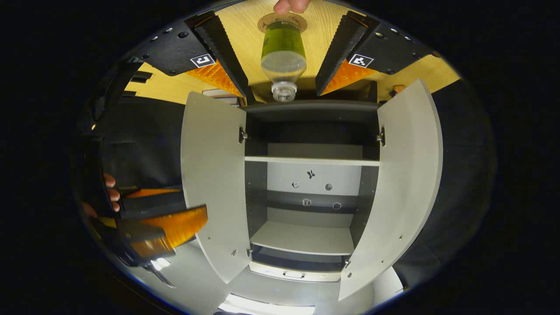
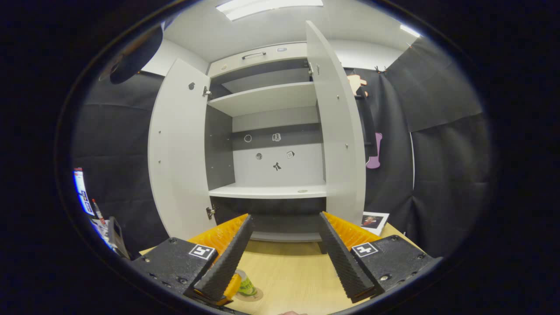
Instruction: Grasp the bottle in the cabinet with the left hand and place it on the coaster, then close the right door with the right hand and the left door with the left hand.
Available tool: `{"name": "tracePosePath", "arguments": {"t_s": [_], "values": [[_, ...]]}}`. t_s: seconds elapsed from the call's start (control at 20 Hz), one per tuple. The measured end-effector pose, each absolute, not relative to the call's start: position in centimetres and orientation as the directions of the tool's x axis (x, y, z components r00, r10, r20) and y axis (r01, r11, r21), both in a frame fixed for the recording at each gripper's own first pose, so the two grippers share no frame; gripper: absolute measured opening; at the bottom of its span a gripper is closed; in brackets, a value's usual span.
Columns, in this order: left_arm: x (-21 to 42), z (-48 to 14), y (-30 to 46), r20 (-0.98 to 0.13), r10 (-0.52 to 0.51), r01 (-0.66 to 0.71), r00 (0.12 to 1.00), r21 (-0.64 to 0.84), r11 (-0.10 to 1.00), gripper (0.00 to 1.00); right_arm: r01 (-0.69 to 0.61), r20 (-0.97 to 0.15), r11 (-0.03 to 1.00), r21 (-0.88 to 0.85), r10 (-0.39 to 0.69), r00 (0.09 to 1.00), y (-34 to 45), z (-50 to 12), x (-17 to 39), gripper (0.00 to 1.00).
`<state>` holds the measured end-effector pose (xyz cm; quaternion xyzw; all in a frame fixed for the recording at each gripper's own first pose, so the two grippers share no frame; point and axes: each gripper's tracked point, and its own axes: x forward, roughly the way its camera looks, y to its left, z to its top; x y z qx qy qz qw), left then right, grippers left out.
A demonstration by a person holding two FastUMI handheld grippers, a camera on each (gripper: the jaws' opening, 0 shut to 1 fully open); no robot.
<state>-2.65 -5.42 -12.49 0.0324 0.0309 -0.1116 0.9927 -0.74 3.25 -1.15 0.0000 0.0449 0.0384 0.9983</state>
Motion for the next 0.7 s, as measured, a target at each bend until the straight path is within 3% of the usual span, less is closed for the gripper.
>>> {"name": "tracePosePath", "arguments": {"t_s": [0.05,0.4,0.5,0.7], "values": [[-2.4,-11.2,-5.4,-0.058,-0.221,0.224,0.974,0.051,0.973,0.94,-0.074,-0.091,0.997,0.010,0.075,0.993,3.2,-1.3,-0.6,0.99],[-1.0,-5.1,-4.3,-0.074,-0.180,0.182,0.981,0.011,0.983,0.95,-0.046,-0.050,0.997,0.054,0.049,0.998,1.9,-1.9,-0.2,0.99],[-0.9,-4.0,-4.2,-0.081,-0.162,0.164,0.983,0.015,0.986,0.94,-0.033,-0.029,0.996,0.080,0.036,0.999,0.8,-1.4,-0.3,0.94],[-0.8,-1.8,-3.6,-0.057,-0.126,0.126,0.990,0.010,0.992,0.94,0.030,0.021,0.996,0.080,-0.032,0.999,-3.7,1.0,-1.2,0.99]]}}
